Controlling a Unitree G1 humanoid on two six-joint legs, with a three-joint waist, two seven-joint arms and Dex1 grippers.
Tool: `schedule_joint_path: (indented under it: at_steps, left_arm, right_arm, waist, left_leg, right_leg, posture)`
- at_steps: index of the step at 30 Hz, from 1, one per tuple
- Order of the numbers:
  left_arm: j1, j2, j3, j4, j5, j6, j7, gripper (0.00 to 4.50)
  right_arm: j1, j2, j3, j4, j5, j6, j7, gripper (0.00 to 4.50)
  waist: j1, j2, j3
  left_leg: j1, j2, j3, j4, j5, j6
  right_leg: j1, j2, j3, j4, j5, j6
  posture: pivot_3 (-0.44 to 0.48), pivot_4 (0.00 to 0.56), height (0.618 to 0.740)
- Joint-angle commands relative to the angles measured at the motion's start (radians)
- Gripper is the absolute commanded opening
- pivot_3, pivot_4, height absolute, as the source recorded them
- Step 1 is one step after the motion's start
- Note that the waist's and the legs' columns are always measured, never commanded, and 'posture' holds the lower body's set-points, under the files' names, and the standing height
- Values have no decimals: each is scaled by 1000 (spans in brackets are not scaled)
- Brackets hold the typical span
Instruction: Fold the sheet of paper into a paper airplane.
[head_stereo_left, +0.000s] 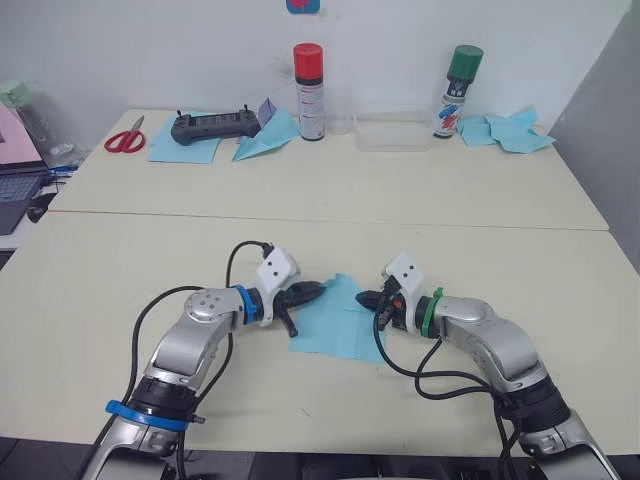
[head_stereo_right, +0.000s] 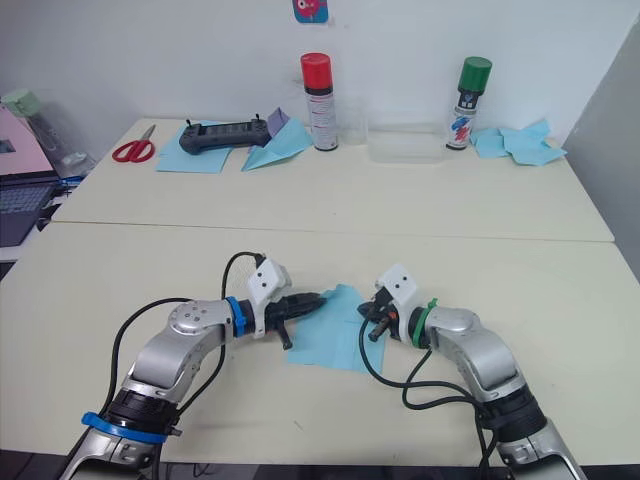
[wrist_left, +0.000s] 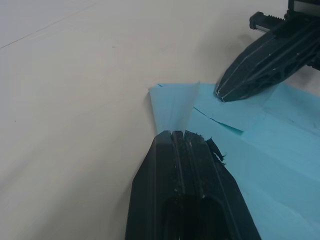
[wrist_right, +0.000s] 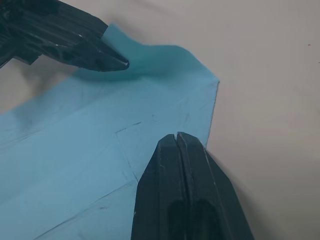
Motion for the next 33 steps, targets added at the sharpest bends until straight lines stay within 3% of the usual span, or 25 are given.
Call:
schedule_joint_path:
  at_steps: [1, 12, 33]
  left_arm:
    - [-3, 28, -48, -19, 52, -62, -36, 17]
    - [-11, 56, -97, 8, 140, -182, -88, 17]
    - [-80, 98, -72, 91, 146, -335, -171, 17]
  right_arm:
    - [3, 2, 12, 8, -17, 8, -6, 0]
    - [11, 12, 12, 0, -17, 15, -15, 0]
    - [4, 43, 2, -39, 2, 61, -27, 0]
  waist:
    - [0, 0, 0]
    - [0, 0, 0]
    - [-4, 0, 0]
  left_leg:
    - [0, 0, 0, 0, 0, 0]
    - [0, 0, 1, 0, 0, 0]
    - [-2, 1, 1, -2, 0, 0]
  right_leg:
    - [0, 0, 0, 0, 0, 0]
    - [0, 0, 0, 0, 0, 0]
    - [-4, 1, 0, 1, 0, 0]
  posture:
    - [0, 150, 740]
    - [0, 150, 740]
    - [0, 150, 740]
